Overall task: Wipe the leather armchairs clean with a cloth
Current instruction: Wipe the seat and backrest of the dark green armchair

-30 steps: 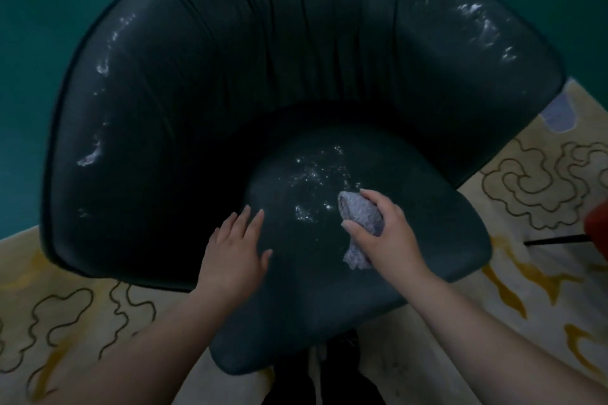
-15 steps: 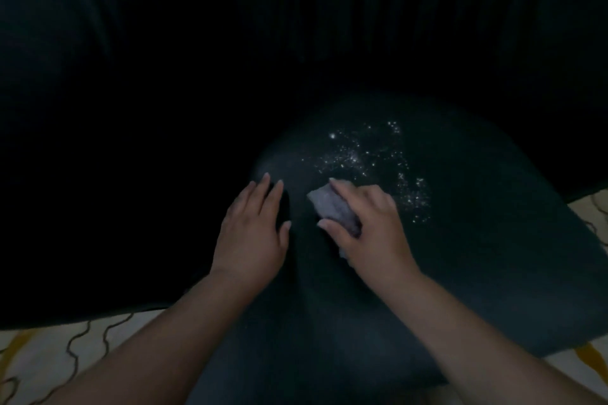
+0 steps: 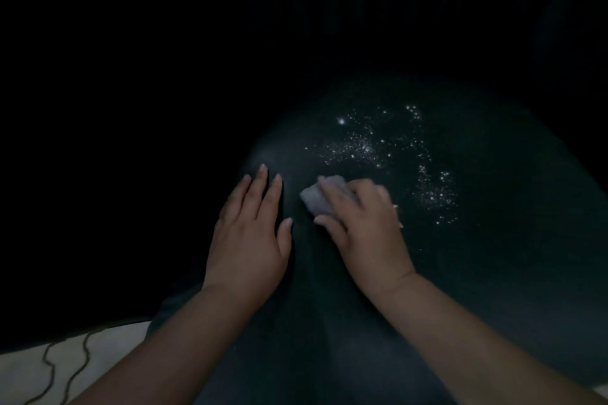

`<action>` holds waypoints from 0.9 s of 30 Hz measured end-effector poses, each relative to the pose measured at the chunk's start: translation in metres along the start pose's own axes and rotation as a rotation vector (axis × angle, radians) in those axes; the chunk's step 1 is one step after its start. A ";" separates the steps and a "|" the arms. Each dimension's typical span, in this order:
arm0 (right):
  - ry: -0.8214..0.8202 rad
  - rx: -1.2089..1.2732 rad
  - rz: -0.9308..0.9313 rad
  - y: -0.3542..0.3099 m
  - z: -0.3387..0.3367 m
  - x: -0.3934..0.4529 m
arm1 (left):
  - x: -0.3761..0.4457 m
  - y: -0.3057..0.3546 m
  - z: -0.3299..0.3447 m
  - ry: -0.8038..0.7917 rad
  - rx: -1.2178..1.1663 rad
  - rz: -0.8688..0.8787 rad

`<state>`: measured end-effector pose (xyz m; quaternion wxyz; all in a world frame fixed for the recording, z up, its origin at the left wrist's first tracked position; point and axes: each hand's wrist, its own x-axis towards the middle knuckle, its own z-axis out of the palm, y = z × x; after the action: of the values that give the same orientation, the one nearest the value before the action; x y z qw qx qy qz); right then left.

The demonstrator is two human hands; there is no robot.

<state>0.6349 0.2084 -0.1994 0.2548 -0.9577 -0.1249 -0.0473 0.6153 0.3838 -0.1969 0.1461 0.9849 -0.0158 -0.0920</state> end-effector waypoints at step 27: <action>0.019 -0.003 0.176 0.038 -0.019 0.034 | 0.010 -0.002 -0.013 -0.062 -0.006 0.008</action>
<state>0.6772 0.1743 -0.1964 0.2575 -0.9649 -0.0379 -0.0343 0.6272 0.3888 -0.1871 0.1488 0.9810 -0.0240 -0.1219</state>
